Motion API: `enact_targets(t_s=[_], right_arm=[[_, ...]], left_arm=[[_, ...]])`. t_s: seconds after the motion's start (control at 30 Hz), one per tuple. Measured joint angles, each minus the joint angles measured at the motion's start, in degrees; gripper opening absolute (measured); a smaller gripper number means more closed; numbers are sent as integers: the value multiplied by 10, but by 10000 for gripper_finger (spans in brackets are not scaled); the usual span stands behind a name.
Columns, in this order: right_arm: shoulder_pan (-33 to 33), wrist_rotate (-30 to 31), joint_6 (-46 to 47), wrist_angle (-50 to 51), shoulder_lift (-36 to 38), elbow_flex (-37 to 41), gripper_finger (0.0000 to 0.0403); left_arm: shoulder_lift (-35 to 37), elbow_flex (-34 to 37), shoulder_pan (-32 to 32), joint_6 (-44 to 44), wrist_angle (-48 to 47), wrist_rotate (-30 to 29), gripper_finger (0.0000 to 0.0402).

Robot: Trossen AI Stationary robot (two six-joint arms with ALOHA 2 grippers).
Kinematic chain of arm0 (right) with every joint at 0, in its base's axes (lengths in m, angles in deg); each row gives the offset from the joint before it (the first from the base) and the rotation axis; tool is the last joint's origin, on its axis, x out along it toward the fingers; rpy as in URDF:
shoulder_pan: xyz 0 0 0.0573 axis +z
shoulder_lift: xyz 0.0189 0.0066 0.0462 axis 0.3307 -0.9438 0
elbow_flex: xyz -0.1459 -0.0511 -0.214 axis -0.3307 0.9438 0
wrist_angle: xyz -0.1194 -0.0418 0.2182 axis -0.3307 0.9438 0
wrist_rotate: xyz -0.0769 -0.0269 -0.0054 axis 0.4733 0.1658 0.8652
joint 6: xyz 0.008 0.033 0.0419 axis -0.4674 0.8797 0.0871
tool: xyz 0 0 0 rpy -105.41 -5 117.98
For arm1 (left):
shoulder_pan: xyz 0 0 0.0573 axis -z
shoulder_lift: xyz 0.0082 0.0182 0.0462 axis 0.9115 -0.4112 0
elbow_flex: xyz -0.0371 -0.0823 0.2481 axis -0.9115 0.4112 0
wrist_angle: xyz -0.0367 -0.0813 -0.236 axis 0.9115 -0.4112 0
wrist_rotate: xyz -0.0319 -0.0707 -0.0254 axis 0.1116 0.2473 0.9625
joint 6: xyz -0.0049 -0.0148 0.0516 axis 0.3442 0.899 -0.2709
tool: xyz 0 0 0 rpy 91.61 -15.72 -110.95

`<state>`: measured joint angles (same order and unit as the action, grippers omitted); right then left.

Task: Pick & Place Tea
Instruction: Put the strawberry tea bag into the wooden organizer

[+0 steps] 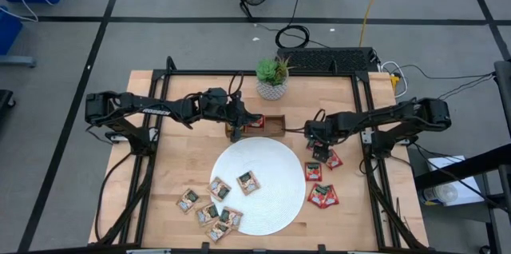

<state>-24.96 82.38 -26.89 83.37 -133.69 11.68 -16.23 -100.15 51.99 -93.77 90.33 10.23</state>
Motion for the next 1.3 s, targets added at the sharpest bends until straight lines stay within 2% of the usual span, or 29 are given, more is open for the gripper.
enact_targets(t_s=[0.2, 0.43, 0.67, 0.9, 1.0, 1.07, 1.3], right_arm=[[-7, -40, 21, -45, 3, 35, 267], [-8, -25, 58, -39, 2, 46, 237], [-7, -23, 68, -38, 2, 47, 151], [-7, -26, 49, -85, 2, 47, 21], [-6, -21, 37, -117, 1, 46, 10], [1, 11, 31, -132, -1, 39, 6], [53, 227, -34, -239, -1, 24, 2]], left_arm=[[0, 0, 0, 0, 0, 0, 33], [0, 0, 0, 2, 0, 0, 33], [0, 0, 0, 2, 0, 0, 33], [0, 0, 0, 2, 2, 0, 33], [0, 0, 0, 10, 10, 0, 33], [0, 0, 0, 14, 10, 0, 33], [0, 0, 0, 3, 19, 0, 33]])
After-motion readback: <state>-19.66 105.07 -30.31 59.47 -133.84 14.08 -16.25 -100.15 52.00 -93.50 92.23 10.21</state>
